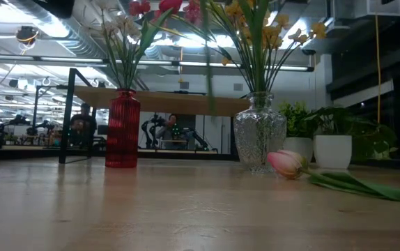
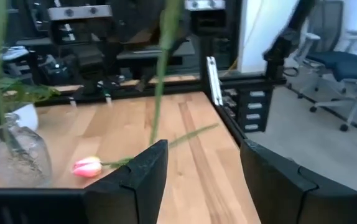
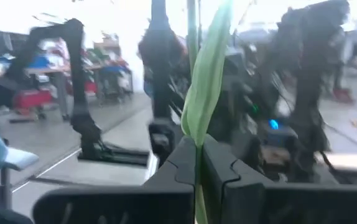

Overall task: Pick and place flowers into a vace then onto a shelf
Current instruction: Put the black flower into the red flower vase

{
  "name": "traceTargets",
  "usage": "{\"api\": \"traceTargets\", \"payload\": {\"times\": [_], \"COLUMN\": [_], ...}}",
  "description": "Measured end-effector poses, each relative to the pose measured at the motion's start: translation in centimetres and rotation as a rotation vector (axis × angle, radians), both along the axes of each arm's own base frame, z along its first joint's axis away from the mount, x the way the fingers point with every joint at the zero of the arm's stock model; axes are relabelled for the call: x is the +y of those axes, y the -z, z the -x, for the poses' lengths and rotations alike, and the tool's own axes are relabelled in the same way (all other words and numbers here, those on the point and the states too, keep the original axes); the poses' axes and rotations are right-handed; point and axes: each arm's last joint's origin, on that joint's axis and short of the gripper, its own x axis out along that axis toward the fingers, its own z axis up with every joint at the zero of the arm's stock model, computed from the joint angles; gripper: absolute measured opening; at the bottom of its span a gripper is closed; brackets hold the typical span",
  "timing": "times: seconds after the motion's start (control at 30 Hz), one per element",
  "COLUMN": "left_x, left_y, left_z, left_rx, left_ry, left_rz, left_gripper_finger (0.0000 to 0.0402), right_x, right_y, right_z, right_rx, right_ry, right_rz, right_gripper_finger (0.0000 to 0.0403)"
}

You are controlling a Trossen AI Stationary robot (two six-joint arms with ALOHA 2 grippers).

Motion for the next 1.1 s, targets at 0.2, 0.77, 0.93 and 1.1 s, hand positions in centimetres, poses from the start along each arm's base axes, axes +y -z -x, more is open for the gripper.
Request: {"api": "traceTargets", "payload": {"times": [0.2,0.77,0.93,1.1], "left_x": [1.5,3.9,3.6,3.1], "left_y": [-0.2,-1.6,-2.2,-1.9], "left_z": [-1.3,-3.4,-4.2,-5.8], "left_rx": [-0.02,-0.138,-0.157,-0.149], "left_ry": [-0.072,-0.016,-0.02,-0.023], "left_rz": [0.019,0.036,0.019,-0.03], "left_gripper_finger": [0.0196,0.0196,0.0196,0.0196], "right_x": [-1.0,-1.5,-2.1,-2.5], "right_y": [0.1,0.1,0.0,0.0], "right_z": [-0.7,-0.9,-1.2,-1.4], "right_rx": [-0.032,-0.039,-0.039,-0.047], "right_ry": [-0.001,-0.009,0.007,-0.044], "right_rz": [0.03,0.041,0.037,0.042], "right_gripper_finger": [0.0002,0.0002,0.0002,0.0002]}}
